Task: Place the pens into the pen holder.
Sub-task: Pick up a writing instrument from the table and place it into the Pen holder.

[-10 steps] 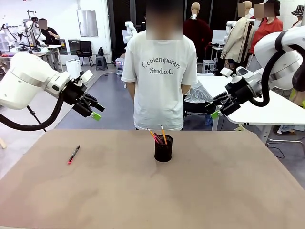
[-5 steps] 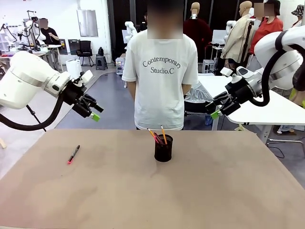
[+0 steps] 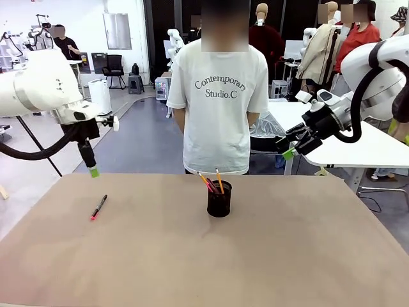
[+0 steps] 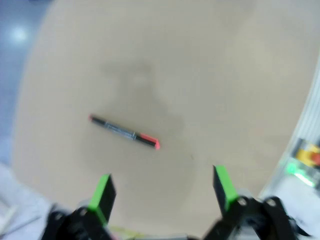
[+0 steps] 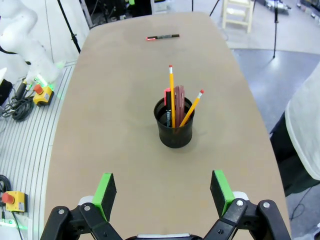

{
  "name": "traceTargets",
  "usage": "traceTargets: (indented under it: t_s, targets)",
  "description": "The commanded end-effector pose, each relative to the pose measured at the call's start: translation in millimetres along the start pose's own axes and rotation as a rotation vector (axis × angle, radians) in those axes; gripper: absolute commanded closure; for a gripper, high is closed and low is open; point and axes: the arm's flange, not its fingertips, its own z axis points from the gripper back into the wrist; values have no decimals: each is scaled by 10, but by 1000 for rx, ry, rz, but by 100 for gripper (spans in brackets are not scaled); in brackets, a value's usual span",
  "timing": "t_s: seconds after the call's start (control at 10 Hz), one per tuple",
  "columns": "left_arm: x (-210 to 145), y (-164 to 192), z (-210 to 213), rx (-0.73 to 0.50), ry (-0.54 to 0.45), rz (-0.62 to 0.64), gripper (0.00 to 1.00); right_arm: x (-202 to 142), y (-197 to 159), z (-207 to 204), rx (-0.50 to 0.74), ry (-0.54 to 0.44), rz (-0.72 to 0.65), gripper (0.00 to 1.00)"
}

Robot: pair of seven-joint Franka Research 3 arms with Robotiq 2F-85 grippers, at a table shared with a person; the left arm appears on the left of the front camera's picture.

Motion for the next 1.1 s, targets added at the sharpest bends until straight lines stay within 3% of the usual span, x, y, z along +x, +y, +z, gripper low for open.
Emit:
traceTargets:
  t_s: [0.0, 0.1, 0.2, 0.3, 1.0]
  targets:
    - [80, -40, -155, -57, 110, 155, 0, 14, 7, -5, -2, 1, 2, 0]
    - [62, -47, -304, -30, 143, 222, 0, 14, 7, -5, -2, 1, 2, 0]
    - [93, -64, -410, -7, 36, 232, 0, 14, 7, -5, -2, 1, 2, 0]
    - [-34, -35, -214, -18, 123, 163, 0, 14, 7, -5, -2, 1, 2, 0]
    - [-34, -35, -214, -18, 123, 163, 0, 14, 7, -5, -2, 1, 2, 0]
